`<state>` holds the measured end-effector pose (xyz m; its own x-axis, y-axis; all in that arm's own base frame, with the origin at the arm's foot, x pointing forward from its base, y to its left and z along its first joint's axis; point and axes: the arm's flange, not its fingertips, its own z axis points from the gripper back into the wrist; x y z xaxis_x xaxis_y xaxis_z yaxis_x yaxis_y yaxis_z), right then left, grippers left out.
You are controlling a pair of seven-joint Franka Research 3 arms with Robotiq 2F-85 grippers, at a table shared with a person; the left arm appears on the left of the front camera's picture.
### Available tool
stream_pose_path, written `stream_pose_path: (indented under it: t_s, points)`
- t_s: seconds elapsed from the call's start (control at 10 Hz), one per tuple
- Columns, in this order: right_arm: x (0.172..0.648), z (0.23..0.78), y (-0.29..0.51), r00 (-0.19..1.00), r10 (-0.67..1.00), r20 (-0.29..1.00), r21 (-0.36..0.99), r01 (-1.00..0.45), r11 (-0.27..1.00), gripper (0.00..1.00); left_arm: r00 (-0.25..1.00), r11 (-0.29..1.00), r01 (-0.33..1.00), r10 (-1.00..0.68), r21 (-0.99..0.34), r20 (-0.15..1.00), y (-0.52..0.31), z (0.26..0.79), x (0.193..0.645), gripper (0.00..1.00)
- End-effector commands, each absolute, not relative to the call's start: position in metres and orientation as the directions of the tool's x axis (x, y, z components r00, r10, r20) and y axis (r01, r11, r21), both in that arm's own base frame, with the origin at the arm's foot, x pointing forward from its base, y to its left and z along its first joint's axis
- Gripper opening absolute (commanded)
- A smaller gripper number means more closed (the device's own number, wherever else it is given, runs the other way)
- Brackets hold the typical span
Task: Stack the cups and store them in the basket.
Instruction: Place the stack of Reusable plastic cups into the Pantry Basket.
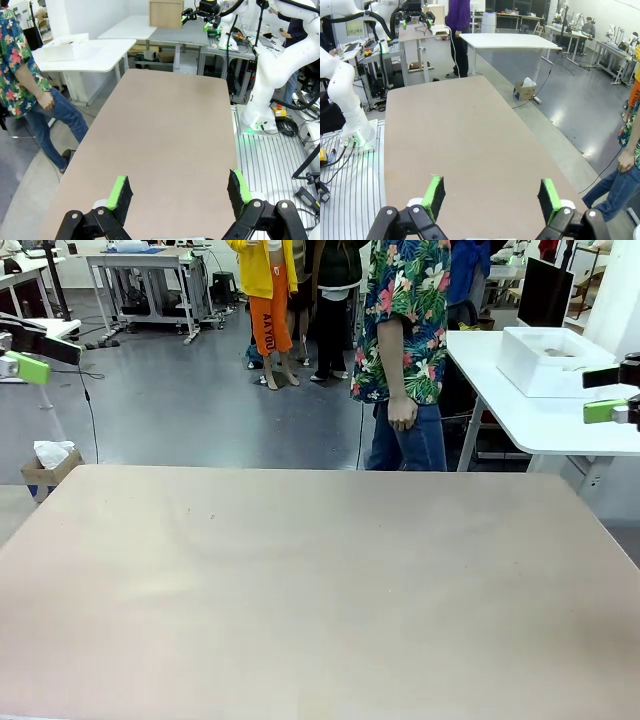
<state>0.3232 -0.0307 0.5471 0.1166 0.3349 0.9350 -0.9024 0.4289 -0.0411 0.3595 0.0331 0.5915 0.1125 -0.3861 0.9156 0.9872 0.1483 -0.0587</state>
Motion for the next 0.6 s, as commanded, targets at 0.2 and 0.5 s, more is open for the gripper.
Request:
stream_pose_path:
  t_s: [0.2, 0.5]
  points:
    - [0.3262, 0.5471, -0.0292, 0.088, 0.318, 0.944, -0.060, -0.902, 0.428, 1.00, 0.115, 0.147, 0.987, -0.363, -0.065, 0.925, 0.0315, 0.5959, 0.3612, 1.00]
    - [0.3262, 0.5471, -0.0292, 0.088, 0.318, 0.944, -0.060, -0.902, 0.428, 1.00, 0.115, 0.147, 0.987, -0.363, -0.065, 0.925, 0.0315, 0.5959, 0.3612, 1.00]
